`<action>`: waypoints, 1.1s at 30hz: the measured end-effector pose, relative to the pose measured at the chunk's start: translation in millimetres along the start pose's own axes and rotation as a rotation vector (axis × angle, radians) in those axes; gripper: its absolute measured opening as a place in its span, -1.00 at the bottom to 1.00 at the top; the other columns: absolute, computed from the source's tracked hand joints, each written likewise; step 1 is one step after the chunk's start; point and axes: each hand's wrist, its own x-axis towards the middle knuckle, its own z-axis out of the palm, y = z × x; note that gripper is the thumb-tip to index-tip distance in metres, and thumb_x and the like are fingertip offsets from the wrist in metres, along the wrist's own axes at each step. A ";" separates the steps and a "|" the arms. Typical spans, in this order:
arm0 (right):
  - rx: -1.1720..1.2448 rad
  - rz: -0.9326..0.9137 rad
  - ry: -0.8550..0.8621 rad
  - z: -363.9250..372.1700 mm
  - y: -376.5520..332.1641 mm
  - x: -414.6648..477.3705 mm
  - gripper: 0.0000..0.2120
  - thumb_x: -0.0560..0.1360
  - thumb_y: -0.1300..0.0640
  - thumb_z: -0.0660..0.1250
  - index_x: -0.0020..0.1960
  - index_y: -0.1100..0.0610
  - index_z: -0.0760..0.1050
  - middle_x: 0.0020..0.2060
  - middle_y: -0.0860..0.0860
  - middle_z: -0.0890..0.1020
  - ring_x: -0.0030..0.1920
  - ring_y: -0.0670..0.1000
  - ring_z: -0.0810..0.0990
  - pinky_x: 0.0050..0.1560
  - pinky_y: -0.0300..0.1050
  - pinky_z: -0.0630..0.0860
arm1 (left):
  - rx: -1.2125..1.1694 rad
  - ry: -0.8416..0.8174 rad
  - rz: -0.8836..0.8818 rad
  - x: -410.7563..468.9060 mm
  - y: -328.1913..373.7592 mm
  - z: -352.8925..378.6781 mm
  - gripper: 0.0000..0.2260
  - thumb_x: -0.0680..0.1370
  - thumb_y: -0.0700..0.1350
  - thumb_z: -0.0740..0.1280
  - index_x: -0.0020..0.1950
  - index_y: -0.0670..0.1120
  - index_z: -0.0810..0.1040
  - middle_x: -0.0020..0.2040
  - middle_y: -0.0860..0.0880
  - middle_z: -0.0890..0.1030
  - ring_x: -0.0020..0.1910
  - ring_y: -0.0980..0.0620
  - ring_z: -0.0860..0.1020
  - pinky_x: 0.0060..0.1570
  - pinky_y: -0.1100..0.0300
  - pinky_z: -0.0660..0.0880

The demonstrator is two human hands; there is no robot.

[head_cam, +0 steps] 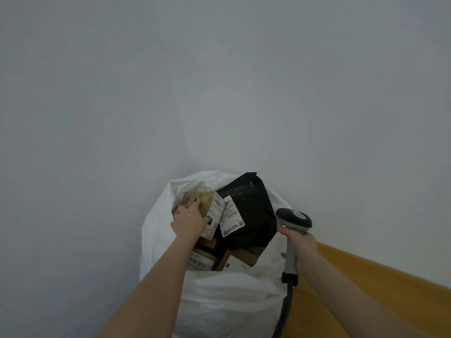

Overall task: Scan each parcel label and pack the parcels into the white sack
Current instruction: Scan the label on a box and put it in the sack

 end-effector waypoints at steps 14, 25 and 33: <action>0.049 0.186 0.052 -50.9 27.8 26.6 -0.66 0.41 0.25 0.50 0.13 0.27 0.49 0.01 0.22 0.60 0.02 0.26 0.60 0.13 0.23 0.55 | 0.018 0.031 0.348 -4.3 49.0 -14.4 -0.40 0.41 0.19 0.39 0.43 0.21 0.33 0.27 -0.08 0.44 0.25 -0.09 0.41 0.15 -0.01 0.48; 0.018 0.260 -0.005 -55.6 35.4 51.6 -0.60 0.40 0.32 0.49 0.19 0.32 0.47 0.04 0.25 0.59 0.04 0.27 0.58 0.00 0.15 0.58 | 0.167 -0.162 0.358 -23.4 117.1 37.7 -0.42 0.39 0.17 0.43 0.38 0.14 0.39 0.32 -0.07 0.39 0.26 -0.16 0.36 0.22 -0.05 0.42; 0.002 0.281 0.018 -41.0 29.8 64.8 -0.79 0.42 0.37 0.42 -0.05 0.25 0.41 -0.24 0.13 0.48 -0.26 0.09 0.47 0.04 0.09 0.51 | 0.283 -0.276 0.451 -19.7 125.3 55.6 -0.39 0.43 0.07 0.45 0.44 0.21 0.32 0.34 -0.04 0.29 0.20 -0.07 0.45 0.08 0.00 0.52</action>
